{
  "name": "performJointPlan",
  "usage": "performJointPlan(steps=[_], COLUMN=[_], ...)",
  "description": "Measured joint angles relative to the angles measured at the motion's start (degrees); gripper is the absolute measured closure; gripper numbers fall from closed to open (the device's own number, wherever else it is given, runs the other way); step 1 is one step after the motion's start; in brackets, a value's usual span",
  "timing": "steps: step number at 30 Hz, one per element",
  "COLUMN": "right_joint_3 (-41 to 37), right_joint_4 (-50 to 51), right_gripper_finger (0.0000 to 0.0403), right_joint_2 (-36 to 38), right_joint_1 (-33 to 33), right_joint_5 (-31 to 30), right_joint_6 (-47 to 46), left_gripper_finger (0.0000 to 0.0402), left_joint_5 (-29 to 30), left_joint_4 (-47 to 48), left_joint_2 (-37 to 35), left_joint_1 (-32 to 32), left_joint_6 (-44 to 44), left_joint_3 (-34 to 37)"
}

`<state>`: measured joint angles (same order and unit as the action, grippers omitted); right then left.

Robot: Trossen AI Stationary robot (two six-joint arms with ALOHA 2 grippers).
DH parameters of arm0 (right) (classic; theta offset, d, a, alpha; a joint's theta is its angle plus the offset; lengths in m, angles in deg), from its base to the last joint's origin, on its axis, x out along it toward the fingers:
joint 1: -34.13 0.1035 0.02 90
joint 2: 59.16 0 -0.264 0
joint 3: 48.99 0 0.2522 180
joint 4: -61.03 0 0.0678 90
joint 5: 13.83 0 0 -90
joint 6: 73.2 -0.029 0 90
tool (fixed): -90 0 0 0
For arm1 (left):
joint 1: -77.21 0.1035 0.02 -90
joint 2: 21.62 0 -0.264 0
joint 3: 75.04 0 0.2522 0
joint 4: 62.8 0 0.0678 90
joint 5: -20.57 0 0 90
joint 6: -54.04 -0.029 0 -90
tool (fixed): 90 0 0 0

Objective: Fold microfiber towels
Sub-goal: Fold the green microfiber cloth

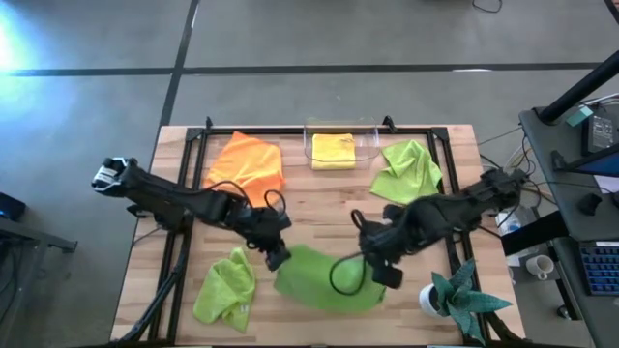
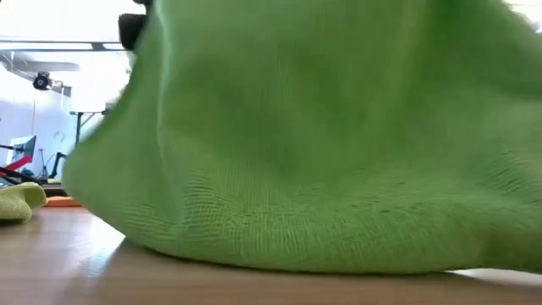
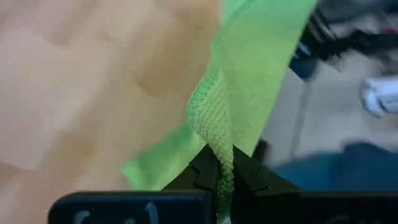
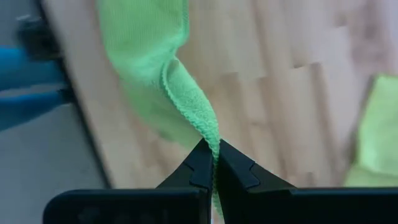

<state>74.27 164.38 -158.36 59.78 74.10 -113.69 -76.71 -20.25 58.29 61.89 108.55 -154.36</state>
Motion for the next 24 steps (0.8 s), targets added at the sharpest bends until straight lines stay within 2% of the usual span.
performJointPlan(steps=[7,12,18,24], right_joint_3=[-6.6,-12.8,-17.4,-15.7], right_joint_4=[0.4,0.2,0.0,0.0], right_gripper_finger=[0.0394,0.0394,0.0394,0.0394], right_joint_2=[0.3,0.5,1.1,4.2], right_joint_1=[-8.5,-13.1,-14.4,-13.5], right_joint_5=[-9.8,-11.5,-11.5,-11.1], right_joint_6=[-0.4,-0.7,-0.6,-2.2], left_gripper_finger=[0.0402,0.0402,0.0402,0.0402], left_joint_5=[6.7,12.5,12.5,9.0], left_joint_4=[-0.1,-0.3,-2.2,-2.1], left_joint_2=[-0.1,-0.2,-1.7,-3.1], left_joint_1=[6.3,10.3,11.5,10.9], left_joint_6=[-2.8,-2.9,-5.4,-4.2], left_joint_3=[6.3,8.6,7.1,5.1])
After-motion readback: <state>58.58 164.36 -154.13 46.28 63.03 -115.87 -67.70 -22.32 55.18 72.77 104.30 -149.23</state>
